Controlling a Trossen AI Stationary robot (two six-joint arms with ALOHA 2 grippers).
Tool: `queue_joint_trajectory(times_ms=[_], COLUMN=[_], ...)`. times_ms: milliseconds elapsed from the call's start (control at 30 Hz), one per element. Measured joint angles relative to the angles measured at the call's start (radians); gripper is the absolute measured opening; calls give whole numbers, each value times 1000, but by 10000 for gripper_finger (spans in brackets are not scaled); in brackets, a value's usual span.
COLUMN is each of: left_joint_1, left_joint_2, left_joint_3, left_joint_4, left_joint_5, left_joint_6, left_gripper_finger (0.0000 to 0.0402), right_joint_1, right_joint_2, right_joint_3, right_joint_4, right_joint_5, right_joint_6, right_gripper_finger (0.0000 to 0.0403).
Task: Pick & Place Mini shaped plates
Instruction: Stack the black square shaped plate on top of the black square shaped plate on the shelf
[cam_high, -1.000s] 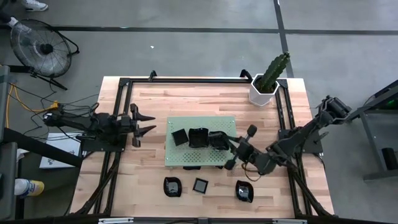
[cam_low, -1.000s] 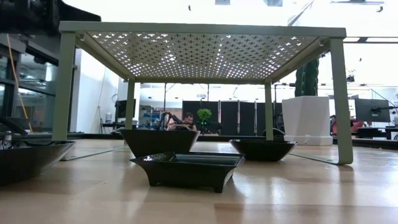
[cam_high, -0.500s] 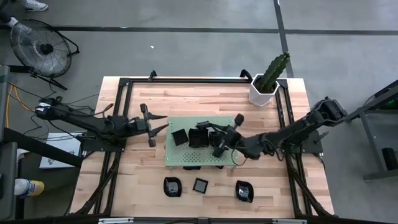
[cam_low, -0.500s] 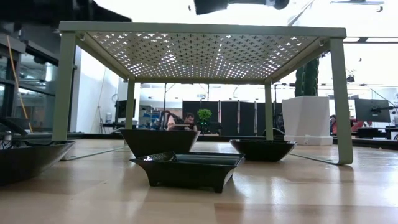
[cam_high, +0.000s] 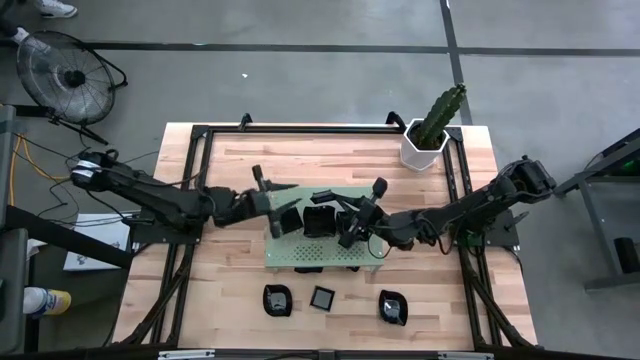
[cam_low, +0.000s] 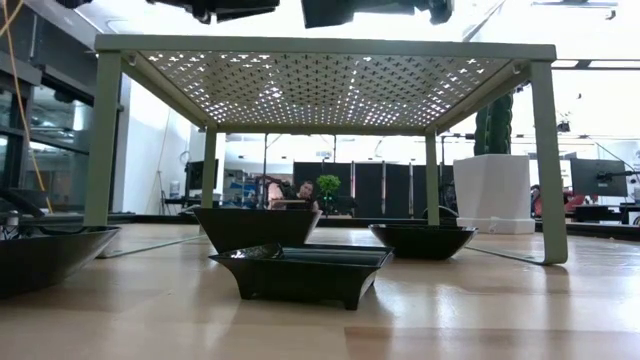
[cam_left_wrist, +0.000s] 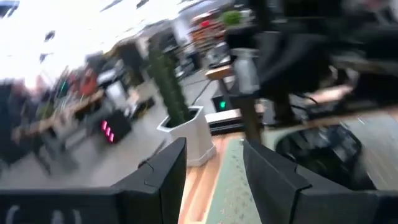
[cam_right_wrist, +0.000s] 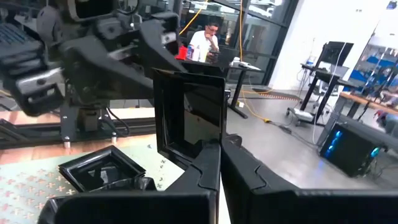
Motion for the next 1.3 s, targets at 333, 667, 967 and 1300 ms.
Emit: queue_joint_trajectory(times_ms=[333,667,967,1300], left_joint_1=[0,0,1,1], left_joint_2=[92,159,217,262], left_joint_3=[39,39,39,39], left_joint_4=[20,159,250,316], left_joint_5=[-66,-68,-109,-127], left_joint_6=[-272,-309,-338,-338], left_gripper_finger=[156,156,156,142], right_joint_1=[0,-38,-65,-65], right_joint_2=[0,0,0,0], right_joint_3=[0,0,1,1], right_joint_4=[13,14,14,14], right_joint_5=[27,16,-26,-45], right_joint_6=[-86,-105,-105,-100], right_gripper_finger=[0,0,0,0])
